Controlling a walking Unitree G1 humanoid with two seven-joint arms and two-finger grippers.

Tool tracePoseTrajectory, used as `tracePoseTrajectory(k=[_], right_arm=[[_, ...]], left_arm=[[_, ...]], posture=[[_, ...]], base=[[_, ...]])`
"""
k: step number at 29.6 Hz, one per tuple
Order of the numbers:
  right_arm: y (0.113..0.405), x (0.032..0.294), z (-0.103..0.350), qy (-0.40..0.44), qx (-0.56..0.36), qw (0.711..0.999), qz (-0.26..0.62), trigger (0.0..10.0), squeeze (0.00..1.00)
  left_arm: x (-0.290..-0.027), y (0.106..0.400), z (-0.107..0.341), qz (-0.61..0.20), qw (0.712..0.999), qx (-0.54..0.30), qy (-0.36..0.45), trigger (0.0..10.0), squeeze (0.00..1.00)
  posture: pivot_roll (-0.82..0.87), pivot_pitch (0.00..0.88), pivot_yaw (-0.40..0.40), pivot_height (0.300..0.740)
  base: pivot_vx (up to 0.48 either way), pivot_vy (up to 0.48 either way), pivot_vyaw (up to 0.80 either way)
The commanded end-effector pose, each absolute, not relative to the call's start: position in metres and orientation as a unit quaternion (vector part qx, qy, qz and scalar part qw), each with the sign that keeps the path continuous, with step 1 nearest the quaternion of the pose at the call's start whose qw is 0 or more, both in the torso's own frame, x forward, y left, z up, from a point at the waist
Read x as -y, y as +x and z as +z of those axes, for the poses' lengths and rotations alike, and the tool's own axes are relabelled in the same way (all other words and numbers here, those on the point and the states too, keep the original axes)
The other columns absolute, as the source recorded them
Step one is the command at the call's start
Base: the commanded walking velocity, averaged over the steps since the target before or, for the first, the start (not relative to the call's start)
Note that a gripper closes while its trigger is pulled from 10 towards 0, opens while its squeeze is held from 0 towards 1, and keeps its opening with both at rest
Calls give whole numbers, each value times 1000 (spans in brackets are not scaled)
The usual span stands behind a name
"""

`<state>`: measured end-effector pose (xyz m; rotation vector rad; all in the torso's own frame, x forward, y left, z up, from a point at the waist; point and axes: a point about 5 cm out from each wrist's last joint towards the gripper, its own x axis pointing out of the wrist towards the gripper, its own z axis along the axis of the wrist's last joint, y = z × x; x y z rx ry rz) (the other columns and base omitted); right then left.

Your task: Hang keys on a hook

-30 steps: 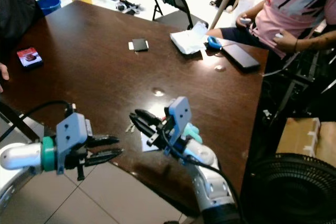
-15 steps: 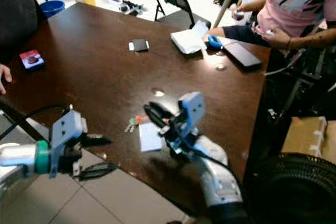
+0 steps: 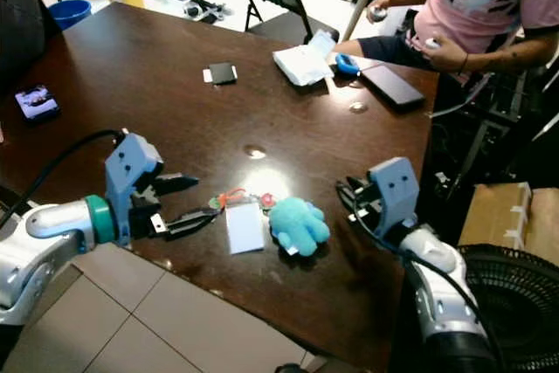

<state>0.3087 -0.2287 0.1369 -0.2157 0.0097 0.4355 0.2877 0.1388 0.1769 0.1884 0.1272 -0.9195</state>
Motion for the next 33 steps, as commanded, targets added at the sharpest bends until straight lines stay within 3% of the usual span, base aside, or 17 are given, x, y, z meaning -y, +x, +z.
tracePoseTrajectory(k=[1,9,15,23,33], right_arm=[[310,223,137,-98,-5,968,232,10000,1000],[305,218,138,-97,-18,949,299,10000,1000],[291,219,115,-90,-89,923,363,10000,1000],[290,222,109,-76,-104,918,375,10000,1000],[301,204,101,-39,-115,908,400,10000,1000]], left_arm=[[-141,289,178,-434,895,-62,84,10000,0],[-138,292,185,-434,897,-48,69,10000,0],[-134,292,187,-435,897,-43,64,10000,0],[-135,290,188,-435,898,-40,59,10000,0],[-136,291,191,-429,901,-36,50,10000,0]], posture=[[-4,0,86,740],[-12,0,76,740],[-11,0,70,740],[-10,0,69,740],[8,0,74,740]], base=[[0,0,0],[0,0,0],[0,0,0],[0,0,0],[0,0,0]])
